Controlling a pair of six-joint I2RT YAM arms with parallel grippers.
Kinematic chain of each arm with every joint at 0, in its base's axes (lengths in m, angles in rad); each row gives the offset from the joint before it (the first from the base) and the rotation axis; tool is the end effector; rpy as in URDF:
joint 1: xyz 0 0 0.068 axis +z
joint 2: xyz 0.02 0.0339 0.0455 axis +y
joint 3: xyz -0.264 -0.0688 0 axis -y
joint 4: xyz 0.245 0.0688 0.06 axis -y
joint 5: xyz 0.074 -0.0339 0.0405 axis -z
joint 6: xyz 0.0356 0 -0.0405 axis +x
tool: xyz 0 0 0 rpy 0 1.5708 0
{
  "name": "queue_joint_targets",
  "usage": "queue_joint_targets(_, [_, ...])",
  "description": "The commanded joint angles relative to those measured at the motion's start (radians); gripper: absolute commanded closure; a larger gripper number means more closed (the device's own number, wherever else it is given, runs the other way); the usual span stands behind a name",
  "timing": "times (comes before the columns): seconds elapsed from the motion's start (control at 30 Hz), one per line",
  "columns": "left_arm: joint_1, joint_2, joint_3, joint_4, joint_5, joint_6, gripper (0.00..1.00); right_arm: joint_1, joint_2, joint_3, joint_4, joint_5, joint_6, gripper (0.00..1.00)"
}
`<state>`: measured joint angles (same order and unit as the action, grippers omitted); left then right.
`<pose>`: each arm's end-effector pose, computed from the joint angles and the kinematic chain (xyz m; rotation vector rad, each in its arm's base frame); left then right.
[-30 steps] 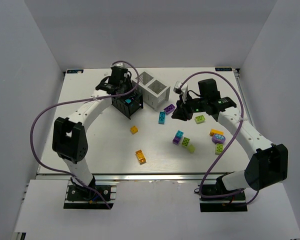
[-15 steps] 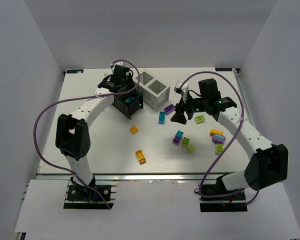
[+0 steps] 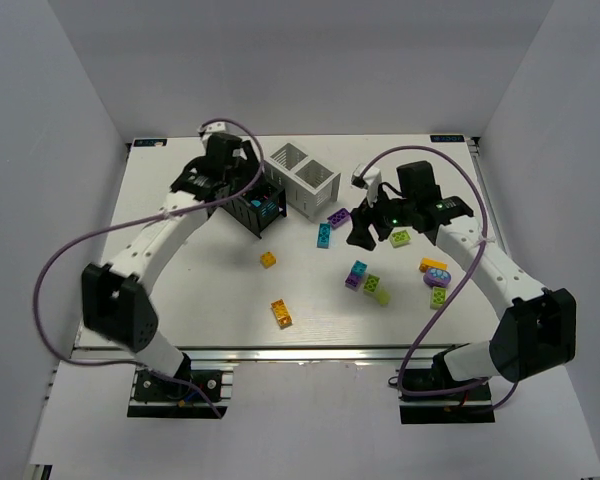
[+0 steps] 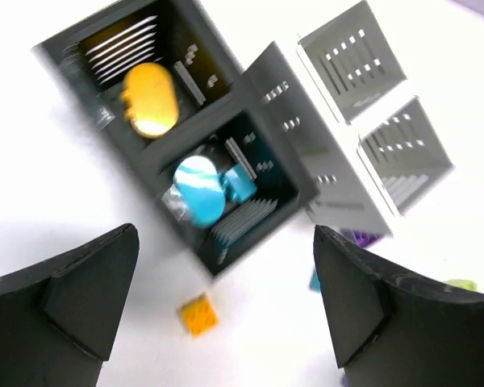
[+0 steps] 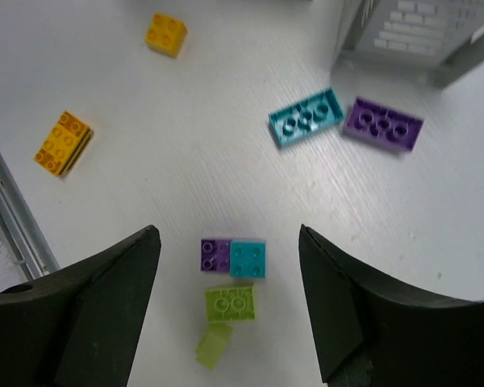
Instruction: Sort the legos into containers by color
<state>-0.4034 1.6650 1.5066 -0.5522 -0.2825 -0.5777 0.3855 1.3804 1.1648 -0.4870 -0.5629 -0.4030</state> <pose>0.3518 -0.1393 0.3264 -0.3422 2.2297 -0.2041 0.2724 0.1310 0.3117 -1.1165 1.9166 0.6267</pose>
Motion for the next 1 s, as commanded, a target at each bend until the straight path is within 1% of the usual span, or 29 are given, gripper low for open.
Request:
queue_joint_targets(0.0, [0.0, -0.253, -0.129, 0.033, -0.049, -0.059, 0.02, -0.007, 0.0, -0.033, -0.067, 0.133, 0.076, 0.25])
queue_joint_targets(0.03, [0.001, -0.293, -0.17, 0.041, -0.044, -0.088, 0.02, -0.007, 0.014, -0.037, -0.087, 0.136, 0.073, 0.21])
queue_joint_targets(0.07, [0.005, -0.363, -0.242, 0.046, -0.037, -0.099, 0.02, -0.007, 0.02, -0.045, -0.102, 0.141, 0.057, 0.2])
queue_joint_targets(0.1, [0.005, -0.398, -0.278, 0.044, -0.027, -0.111, 0.02, -0.007, 0.025, -0.059, -0.119, 0.143, 0.037, 0.17])
queue_joint_targets(0.23, [0.005, -0.559, -0.446, 0.026, -0.004, -0.177, 0.02, -0.007, 0.058, -0.073, -0.198, 0.124, -0.086, 0.14])
queue_joint_targets(0.27, [0.006, -0.627, -0.513, 0.02, -0.006, -0.186, 0.02, -0.007, 0.066, -0.073, -0.205, 0.124, -0.123, 0.14])
queue_joint_targets(0.47, [0.006, -0.833, -0.707, 0.017, -0.018, -0.283, 0.02, 0.01, 0.147, -0.057, -0.202, 0.152, -0.189, 0.16])
queue_joint_targets(0.5, [0.006, -0.885, -0.762, 0.024, -0.018, -0.301, 0.03, 0.016, 0.166, -0.054, -0.202, 0.164, -0.198, 0.17])
queue_joint_targets(0.67, [0.006, -0.994, -0.901, 0.074, -0.009, -0.395, 0.05, 0.024, 0.204, -0.051, -0.174, 0.189, -0.208, 0.19])
queue_joint_targets(0.83, [0.006, -1.008, -0.916, 0.069, -0.014, -0.398, 0.04, 0.036, 0.235, -0.051, -0.147, 0.187, -0.198, 0.24])
queue_joint_targets(0.97, [0.006, -0.976, -0.924, 0.103, 0.003, -0.398, 0.04, 0.052, 0.246, -0.068, -0.102, 0.195, -0.169, 0.27])
